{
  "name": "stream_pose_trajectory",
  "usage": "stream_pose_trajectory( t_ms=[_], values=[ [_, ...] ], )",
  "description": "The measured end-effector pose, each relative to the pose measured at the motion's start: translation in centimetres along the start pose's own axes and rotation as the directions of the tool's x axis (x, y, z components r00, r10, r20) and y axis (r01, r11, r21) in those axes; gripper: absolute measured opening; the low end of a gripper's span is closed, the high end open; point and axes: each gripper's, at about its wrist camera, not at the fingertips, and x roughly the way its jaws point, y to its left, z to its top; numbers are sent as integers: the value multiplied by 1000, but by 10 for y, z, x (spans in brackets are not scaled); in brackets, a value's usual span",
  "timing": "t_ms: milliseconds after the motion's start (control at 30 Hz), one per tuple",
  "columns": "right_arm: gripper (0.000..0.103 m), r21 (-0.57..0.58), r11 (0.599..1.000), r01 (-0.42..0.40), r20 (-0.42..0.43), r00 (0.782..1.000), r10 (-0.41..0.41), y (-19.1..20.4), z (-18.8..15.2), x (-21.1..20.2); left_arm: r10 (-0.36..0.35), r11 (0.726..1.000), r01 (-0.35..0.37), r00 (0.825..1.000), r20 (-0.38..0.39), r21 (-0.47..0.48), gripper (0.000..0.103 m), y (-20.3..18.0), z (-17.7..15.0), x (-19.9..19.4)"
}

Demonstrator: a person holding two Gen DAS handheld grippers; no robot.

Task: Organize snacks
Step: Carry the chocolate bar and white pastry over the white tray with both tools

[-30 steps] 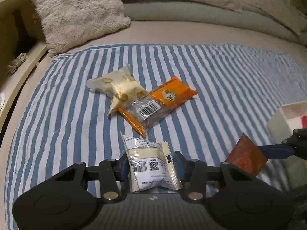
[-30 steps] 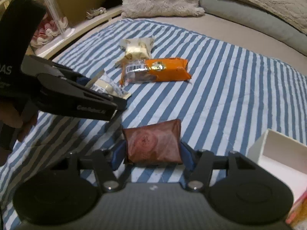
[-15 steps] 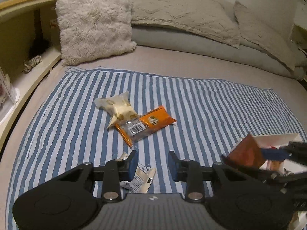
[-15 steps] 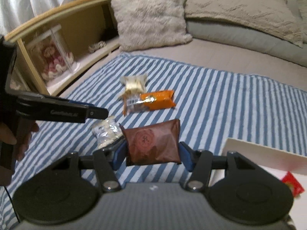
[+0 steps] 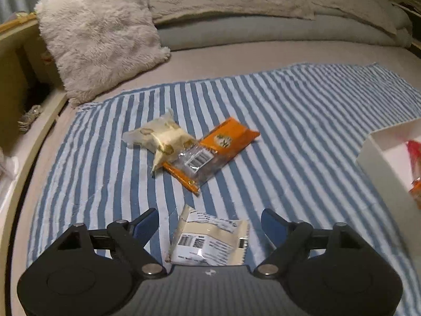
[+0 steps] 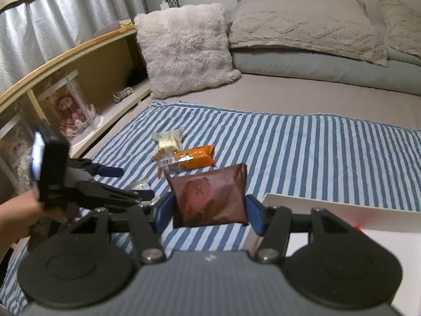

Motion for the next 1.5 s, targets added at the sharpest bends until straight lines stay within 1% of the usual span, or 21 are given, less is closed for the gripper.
stream_pose_trajectory(
  t_ms=[133,167,233,300,333,400,500,567,600,667,833,1033,1200,1300,1367,1500],
  values=[
    [64,6,1000,-5,-4,1000,5,-10,-3,-8,-46,999,46,999,-20,-5,86,7,-4,19],
    [64,5,1000,-5,-7,1000,5,-8,-2,-2,-62,998,62,998,-29,-2,86,7,-5,22],
    [64,1,1000,-7,-13,1000,7,-8,-3,1,-95,995,96,994,-62,20,84,4,-9,26],
    [64,4,1000,-8,-16,1000,8,-10,-3,2,-83,994,89,991,-101,56,74,-3,-11,28],
    [64,7,1000,-9,-17,1000,9,-10,-3,3,-78,995,85,992,-102,59,73,-4,-11,27],
    [64,11,1000,-9,-18,1000,10,-11,-2,6,-82,995,88,990,-114,49,63,-4,-10,24],
    [64,14,1000,-5,-22,1000,5,-9,-1,9,-73,996,78,990,-121,39,58,-5,-10,21],
    [64,16,1000,-1,-24,1000,1,-8,-1,9,-53,998,57,991,-120,30,52,-6,-8,20],
    [64,16,1000,0,-23,1000,1,-8,-1,9,-45,999,47,992,-120,18,52,-6,-6,18],
    [64,18,1000,2,-18,1000,-2,-8,-2,5,-36,999,36,993,-108,-6,52,-4,-3,12],
    [64,31,999,15,12,1000,-16,-13,-3,-10,-43,998,40,997,-56,-54,51,-8,5,-13],
    [64,51,997,52,45,998,-55,-26,-8,-35,-88,991,92,995,43,-101,51,-28,20,-53],
    [64,77,992,98,59,993,-103,-43,-16,-57,-144,982,155,984,102,-111,51,-59,34,-71],
    [64,97,987,128,64,989,-134,-55,-21,-72,-187,972,202,974,130,-117,51,-79,41,-76],
    [64,111,983,148,64,986,-156,-61,-26,-81,-214,966,231,967,139,-118,51,-94,45,-78],
    [64,146,971,189,56,978,-199,-78,-35,-97,-261,955,276,956,130,-112,51,-126,51,-73]
  ],
)
